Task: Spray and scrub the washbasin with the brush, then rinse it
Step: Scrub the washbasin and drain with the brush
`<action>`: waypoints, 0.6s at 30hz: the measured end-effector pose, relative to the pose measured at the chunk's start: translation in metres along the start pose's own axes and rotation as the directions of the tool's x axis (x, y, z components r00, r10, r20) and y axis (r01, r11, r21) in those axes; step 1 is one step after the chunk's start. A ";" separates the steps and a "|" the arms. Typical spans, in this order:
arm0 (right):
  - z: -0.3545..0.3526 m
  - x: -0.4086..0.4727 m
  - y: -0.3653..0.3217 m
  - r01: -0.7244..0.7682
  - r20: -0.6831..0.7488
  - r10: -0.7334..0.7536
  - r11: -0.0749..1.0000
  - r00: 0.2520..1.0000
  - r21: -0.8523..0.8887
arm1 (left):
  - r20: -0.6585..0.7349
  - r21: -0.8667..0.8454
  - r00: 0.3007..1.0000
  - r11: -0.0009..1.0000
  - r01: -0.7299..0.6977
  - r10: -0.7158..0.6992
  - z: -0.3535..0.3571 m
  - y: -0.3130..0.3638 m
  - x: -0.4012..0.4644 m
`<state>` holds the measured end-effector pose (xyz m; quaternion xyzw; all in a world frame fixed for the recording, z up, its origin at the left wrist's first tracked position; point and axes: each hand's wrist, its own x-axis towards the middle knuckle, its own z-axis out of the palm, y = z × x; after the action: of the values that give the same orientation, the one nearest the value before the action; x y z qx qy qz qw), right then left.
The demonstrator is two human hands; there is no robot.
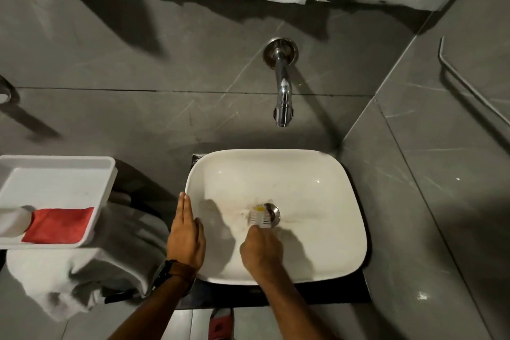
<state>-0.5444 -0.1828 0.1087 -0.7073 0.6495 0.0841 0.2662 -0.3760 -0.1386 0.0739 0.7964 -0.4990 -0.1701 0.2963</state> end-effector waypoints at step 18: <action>-0.039 -0.021 0.052 -0.105 0.140 0.121 0.988 0.983 -0.116 | 0.007 0.010 1.000 1.000 0.019 -0.019 0.000 0.000 0.001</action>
<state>-0.6060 -0.1836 0.1373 -0.6744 0.6619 0.1860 0.2690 -0.3751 -0.1397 0.0739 0.8020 -0.4932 -0.1735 0.2888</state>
